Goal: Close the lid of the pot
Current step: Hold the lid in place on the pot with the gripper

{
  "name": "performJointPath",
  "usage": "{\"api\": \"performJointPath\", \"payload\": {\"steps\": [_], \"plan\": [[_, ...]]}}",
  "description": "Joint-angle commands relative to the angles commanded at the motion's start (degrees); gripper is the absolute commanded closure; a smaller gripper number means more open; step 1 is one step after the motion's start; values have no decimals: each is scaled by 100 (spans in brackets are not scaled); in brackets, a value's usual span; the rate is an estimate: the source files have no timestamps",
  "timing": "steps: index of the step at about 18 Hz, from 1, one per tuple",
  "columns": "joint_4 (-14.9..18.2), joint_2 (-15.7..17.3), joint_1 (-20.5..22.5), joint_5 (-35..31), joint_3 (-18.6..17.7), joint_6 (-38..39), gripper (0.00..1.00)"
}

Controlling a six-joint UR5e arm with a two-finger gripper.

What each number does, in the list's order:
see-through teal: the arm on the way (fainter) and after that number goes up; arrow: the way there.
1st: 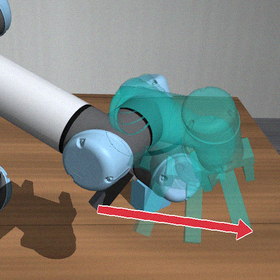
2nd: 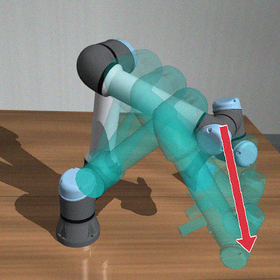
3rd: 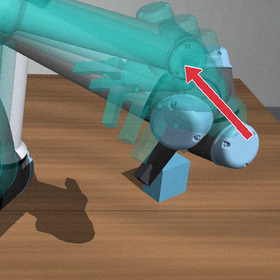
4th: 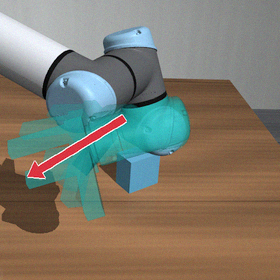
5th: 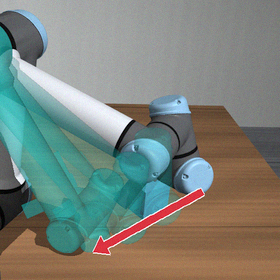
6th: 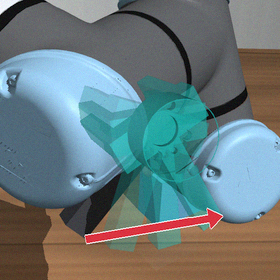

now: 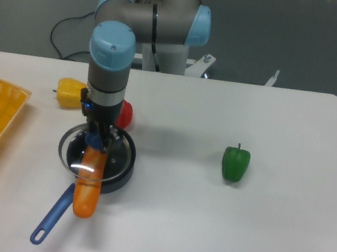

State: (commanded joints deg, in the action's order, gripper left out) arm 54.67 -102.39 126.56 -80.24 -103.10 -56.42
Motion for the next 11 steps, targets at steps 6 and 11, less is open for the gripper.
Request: {"api": "performJointPath", "payload": {"steps": [6,11], "plan": [[0,-18,0,-9,0,-26,56],[0,-18,0,-9,-35,-18,58]]}}
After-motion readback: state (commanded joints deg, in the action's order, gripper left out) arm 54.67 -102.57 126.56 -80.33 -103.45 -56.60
